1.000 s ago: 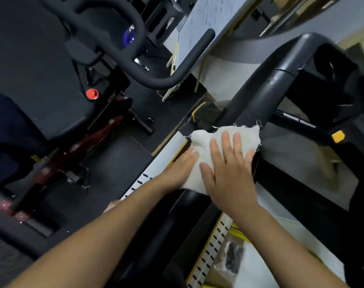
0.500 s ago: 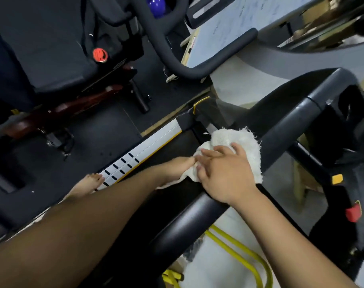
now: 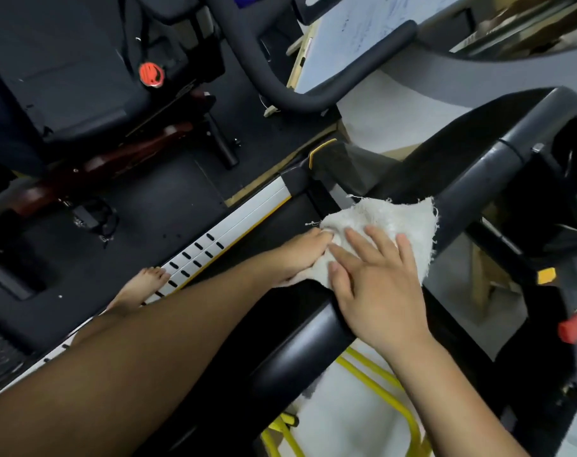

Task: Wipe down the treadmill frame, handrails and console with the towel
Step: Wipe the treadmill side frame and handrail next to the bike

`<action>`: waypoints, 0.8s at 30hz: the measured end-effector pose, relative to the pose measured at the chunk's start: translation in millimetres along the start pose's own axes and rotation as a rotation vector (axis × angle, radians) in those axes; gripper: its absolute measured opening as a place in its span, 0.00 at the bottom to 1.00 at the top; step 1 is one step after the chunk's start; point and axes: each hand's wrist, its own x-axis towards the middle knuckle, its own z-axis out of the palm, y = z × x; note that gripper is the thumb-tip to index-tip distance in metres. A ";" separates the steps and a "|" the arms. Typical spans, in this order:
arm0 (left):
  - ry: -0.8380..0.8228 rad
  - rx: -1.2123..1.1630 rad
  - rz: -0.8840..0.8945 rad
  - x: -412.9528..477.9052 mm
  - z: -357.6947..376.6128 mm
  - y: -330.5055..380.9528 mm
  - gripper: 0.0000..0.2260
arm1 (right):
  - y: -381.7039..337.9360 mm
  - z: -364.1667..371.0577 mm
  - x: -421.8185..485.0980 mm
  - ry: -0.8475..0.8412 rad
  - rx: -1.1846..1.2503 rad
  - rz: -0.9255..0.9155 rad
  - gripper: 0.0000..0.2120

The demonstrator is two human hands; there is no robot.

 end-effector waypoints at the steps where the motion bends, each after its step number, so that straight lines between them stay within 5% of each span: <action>1: 0.014 0.008 -0.008 0.4 1.1 -2.9 0.38 | -0.2 1.4 1.0 0.004 -0.001 0.009 0.23; 7: 0.044 0.369 0.043 -50.5 2.1 -10.3 0.19 | -18.9 4.4 -61.6 0.075 0.124 -0.002 0.22; 17: 0.129 0.583 0.399 -48.6 36.0 26.6 0.27 | 13.9 37.1 -45.5 0.302 0.374 0.078 0.25; 24: 0.214 1.043 0.677 -87.8 55.7 -2.4 0.31 | -15.9 59.7 -110.4 0.280 0.894 0.303 0.24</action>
